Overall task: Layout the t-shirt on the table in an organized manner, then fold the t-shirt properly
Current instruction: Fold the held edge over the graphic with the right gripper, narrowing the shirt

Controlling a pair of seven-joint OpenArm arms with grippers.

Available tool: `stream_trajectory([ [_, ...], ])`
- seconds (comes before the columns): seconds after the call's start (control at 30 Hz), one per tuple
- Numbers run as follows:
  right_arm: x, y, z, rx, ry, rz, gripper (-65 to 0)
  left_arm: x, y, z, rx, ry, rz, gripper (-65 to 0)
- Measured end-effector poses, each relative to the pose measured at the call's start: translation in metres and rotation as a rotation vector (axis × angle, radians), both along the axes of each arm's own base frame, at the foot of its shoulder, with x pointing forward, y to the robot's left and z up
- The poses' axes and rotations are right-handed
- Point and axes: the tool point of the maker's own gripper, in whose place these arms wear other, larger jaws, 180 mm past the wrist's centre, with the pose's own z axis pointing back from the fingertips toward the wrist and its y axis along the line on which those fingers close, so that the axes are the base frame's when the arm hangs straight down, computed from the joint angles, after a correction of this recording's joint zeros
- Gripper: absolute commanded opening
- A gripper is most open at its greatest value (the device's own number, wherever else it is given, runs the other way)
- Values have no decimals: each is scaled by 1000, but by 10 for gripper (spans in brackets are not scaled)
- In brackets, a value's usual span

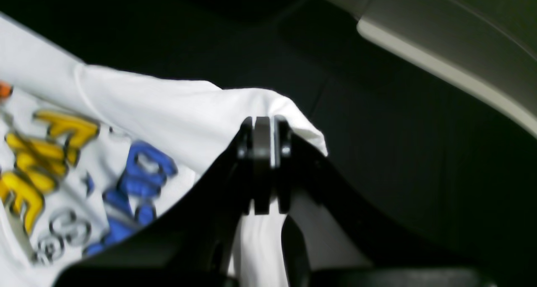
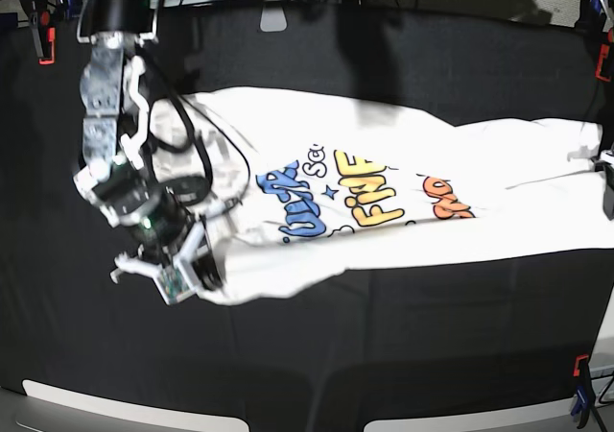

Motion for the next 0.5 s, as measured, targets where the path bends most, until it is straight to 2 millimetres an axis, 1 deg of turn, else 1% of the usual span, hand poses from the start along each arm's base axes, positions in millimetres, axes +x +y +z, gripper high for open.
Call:
stream_trajectory([
  [0.1,-14,-8,-13,-15,46,-19,-650,-2,-3,-9,-5,45,-9,-650],
  [0.23,-26,-32,-26,-17,87,-89,-650,-6,-5,-21,2,116,-24,-650],
  [0.4,-52,-58,-50,0,189,-167,-650,-12,-9,-38,4,215,-47,-650],
  [0.5,-61,-65,-57,19,219,-188,-650,-14,-10,-43,8,244,-54,-650],
])
